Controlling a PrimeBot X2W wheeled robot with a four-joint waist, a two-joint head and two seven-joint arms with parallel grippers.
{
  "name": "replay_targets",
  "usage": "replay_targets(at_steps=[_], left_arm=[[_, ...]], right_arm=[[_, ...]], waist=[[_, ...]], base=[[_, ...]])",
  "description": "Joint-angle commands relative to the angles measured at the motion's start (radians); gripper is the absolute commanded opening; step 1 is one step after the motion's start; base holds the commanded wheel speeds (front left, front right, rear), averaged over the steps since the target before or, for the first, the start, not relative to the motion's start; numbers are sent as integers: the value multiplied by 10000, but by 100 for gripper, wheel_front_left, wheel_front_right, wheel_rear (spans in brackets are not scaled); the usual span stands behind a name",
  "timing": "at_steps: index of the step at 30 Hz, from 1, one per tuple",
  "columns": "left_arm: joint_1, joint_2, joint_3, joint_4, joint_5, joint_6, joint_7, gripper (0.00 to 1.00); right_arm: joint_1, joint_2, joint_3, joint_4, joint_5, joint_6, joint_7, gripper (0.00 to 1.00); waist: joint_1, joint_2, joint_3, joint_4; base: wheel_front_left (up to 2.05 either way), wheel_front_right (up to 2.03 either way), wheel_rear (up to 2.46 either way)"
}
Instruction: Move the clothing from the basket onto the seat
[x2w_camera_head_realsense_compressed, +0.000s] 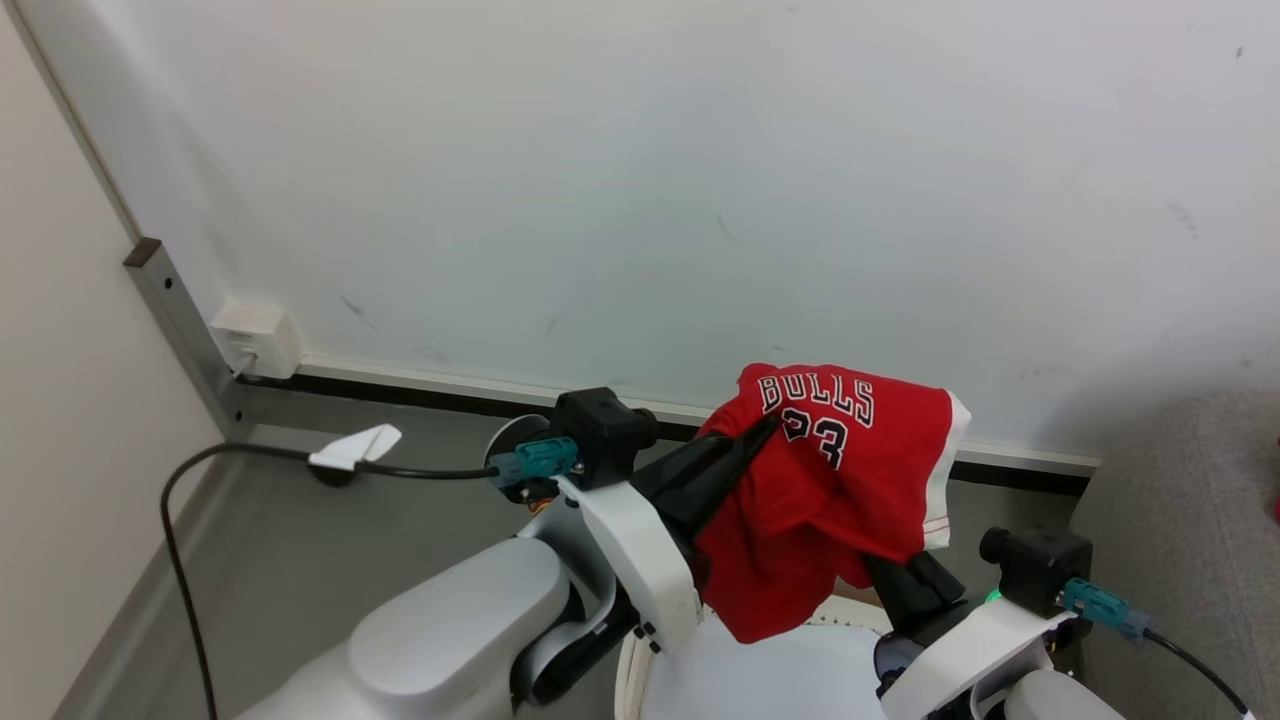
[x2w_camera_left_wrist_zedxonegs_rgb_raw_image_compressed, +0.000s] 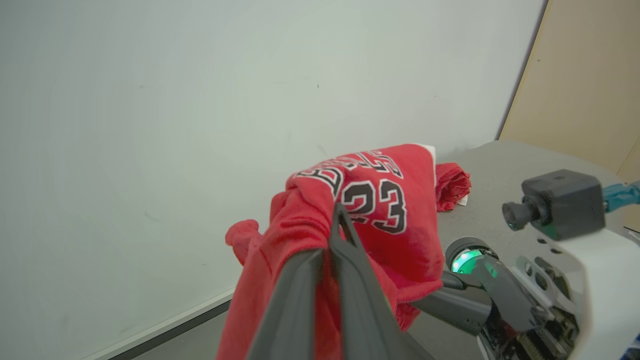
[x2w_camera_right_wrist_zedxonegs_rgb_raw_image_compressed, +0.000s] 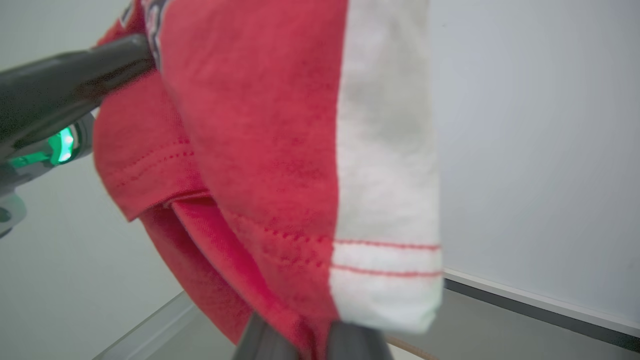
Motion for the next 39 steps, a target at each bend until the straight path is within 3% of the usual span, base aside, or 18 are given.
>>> replay_targets(at_steps=[1, 10, 11, 12, 13, 26, 39], left_arm=[[107, 71, 42, 10, -21, 47, -19, 0], [158, 142, 47, 85, -78, 93, -58, 0], [167, 172, 80, 87, -87, 124, -65, 7], [186, 178, 103, 75, -116, 157, -74, 46], [211, 181, 103, 47, -141, 168, -80, 98], [523, 318, -3, -532, 26, 325, -236, 100], [795, 451, 254, -922, 347, 534, -535, 100]], right_arm=[[143, -20, -108, -87, -138, -19, -31, 0], [435, 3, -1239, -898, -663, -19, -31, 0], [440, 11, -1356, -1001, -708, -19, -31, 0], [438, 1, -1496, -1092, -786, -19, -31, 0], [457, 4, -1637, -1169, -825, -19, -32, 0], [538, -430, -3433, -1897, -1448, -19, -32, 0], [1014, -1270, -4799, -2741, -1878, -19, -32, 0]], waist=[[-1, 0, 12, -42], [-1, 0, 49, -289], [-1, 0, 69, -354], [-1, 0, 87, -416], [-1, 0, 98, -483], [-1, 0, 232, -1852], [-1, 0, 543, -4307]], base=[[0, 0, 0], [0, 0, 0], [0, 0, 0], [0, 0, 0], [0, 0, 0], [0, 0, 0], [0, 0, 0]])
